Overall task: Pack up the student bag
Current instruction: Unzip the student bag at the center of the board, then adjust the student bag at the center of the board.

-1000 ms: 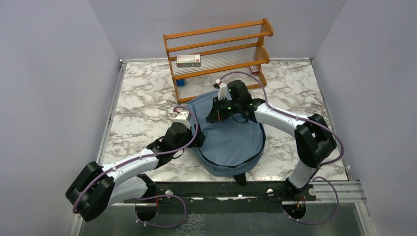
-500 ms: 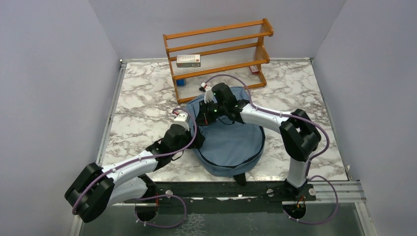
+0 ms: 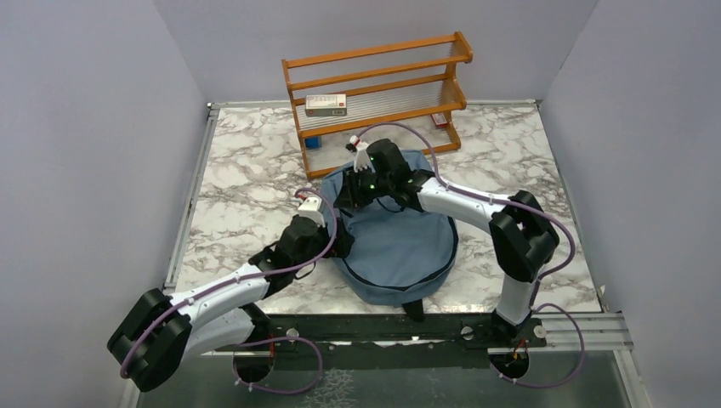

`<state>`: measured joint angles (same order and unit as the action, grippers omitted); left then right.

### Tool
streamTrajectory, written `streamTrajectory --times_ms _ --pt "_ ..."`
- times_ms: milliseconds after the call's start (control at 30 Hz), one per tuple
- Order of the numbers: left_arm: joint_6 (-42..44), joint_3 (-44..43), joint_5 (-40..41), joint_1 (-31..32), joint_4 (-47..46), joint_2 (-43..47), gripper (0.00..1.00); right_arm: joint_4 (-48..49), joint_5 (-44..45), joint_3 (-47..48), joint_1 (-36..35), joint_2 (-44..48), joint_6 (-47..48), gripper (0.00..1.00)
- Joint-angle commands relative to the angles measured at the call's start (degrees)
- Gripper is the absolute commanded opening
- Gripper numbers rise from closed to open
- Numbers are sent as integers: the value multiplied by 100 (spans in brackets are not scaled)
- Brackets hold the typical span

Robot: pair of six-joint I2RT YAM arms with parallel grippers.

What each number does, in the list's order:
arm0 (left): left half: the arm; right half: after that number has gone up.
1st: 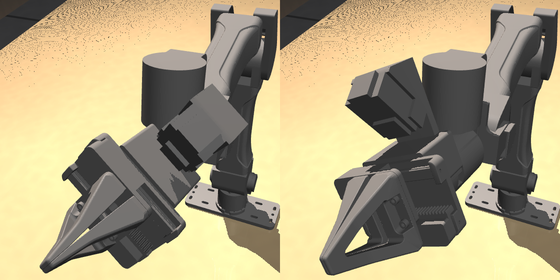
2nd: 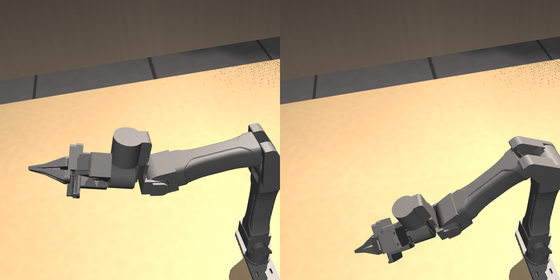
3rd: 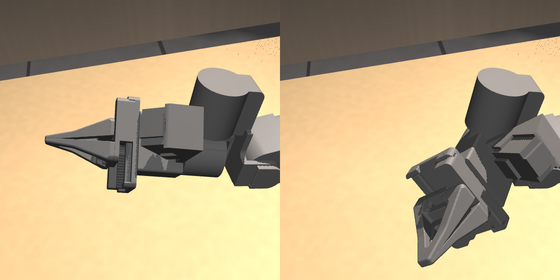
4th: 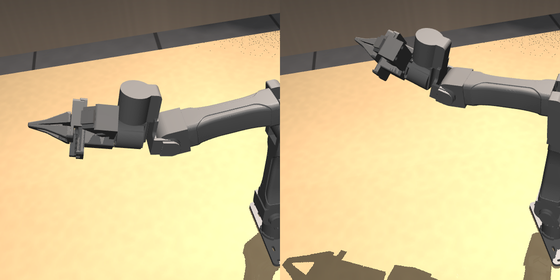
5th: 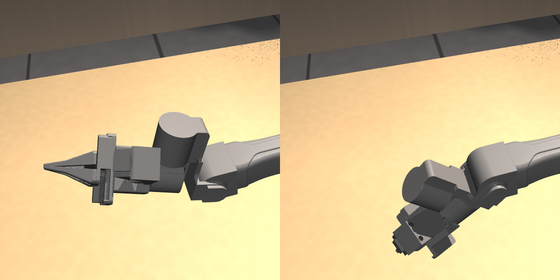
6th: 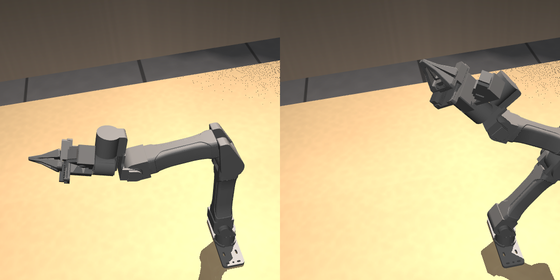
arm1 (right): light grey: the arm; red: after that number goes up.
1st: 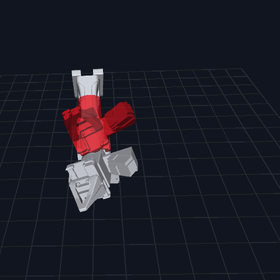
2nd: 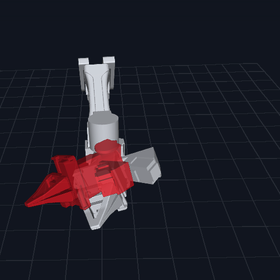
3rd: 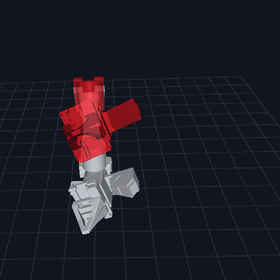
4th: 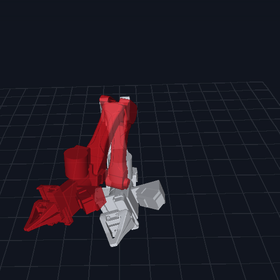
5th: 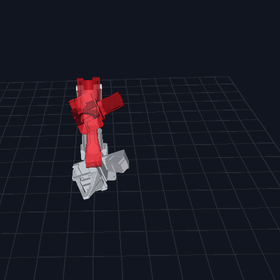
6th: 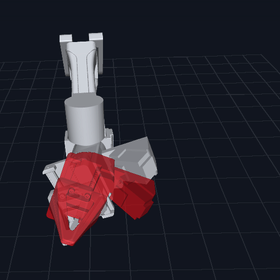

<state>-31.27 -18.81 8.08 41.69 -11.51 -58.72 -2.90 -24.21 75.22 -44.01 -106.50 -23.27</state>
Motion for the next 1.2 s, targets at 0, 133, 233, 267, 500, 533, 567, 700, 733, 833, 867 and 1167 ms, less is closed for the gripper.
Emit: streamTrajectory --times_ms 0,133,233,267,500,533,567,700,733,833,867,1167 --pt "-42 -92 137 -19 30 281 91 -220 868 267 -72 788 446 36" --pt "-53 -323 254 -21 272 433 92 -700 1811 157 -64 1354 670 45" --pt "79 -614 322 -38 521 482 93 -1093 2776 -21 -55 1785 626 51" --pt "136 -726 326 -54 594 469 93 -1201 3077 -130 -55 1961 546 53" --pt "569 -1401 77 -278 868 60 95 -1997 4192 -931 -34 3001 -267 61" --pt "600 -1523 -7 -356 865 -18 96 -2185 4279 -983 -22 3059 -456 62" --pt "630 -1614 -93 -429 850 -111 96 -2382 4375 -1027 -20 3109 -648 63" --pt "953 -2198 -334 -785 898 -616 96 -3203 4583 -1172 -20 3335 -1566 68" --pt "1075 -2383 -429 -881 947 -783 96 -3399 4661 -1235 -20 3427 -1827 69" --pt "1441 -2992 -769 -1115 1074 -1330 96 -3855 4816 -1492 -20 3776 -2494 73" --pt "1566 -3226 -928 -1187 1131 -1527 96 -4023 4908 -1567 -20 3895 -2717 74" --pt "3068 -4481 -2857 -1271 1890 -2667 89 -5515 5294 -1954 -20 4551 -4008 77"
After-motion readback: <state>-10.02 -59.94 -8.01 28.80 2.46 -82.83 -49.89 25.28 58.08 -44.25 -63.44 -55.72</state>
